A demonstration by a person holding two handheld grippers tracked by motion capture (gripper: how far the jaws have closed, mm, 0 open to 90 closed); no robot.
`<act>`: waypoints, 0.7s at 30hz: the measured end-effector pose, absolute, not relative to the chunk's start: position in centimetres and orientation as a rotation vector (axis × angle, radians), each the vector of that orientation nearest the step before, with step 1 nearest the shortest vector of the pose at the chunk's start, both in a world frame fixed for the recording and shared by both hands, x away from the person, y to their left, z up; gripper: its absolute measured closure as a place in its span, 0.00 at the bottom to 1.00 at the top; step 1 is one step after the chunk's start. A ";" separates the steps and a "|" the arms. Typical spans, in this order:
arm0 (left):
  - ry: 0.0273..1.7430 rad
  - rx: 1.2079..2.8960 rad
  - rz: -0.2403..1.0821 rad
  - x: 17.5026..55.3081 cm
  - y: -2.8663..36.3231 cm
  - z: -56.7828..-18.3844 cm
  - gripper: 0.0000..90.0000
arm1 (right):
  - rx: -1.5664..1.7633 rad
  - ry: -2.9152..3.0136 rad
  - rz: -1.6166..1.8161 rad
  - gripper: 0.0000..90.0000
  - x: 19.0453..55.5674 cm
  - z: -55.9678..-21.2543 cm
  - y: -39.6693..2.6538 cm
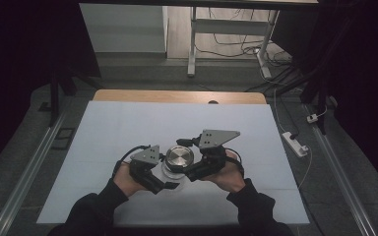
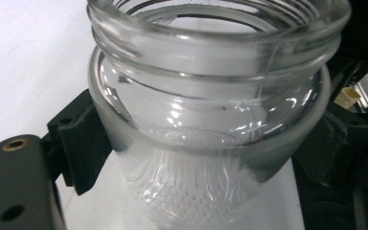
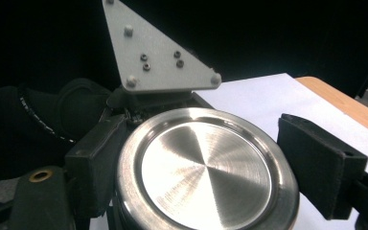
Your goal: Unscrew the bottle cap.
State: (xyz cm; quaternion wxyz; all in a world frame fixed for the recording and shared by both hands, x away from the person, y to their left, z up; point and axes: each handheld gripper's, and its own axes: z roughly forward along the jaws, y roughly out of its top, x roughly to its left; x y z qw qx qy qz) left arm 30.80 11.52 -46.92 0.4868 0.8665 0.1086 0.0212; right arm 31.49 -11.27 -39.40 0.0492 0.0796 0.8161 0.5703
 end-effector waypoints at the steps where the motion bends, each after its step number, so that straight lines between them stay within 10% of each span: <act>1: 0.271 2.111 0.057 30.9 11.5 -47.0 0.18 | 0.248 2.481 1.734 0.21 31.5 -39.3 -11.3; 21: 0.434 2.053 0.128 32.7 12.7 -47.6 0.18 | 0.302 2.461 1.670 0.21 30.9 -39.5 -11.4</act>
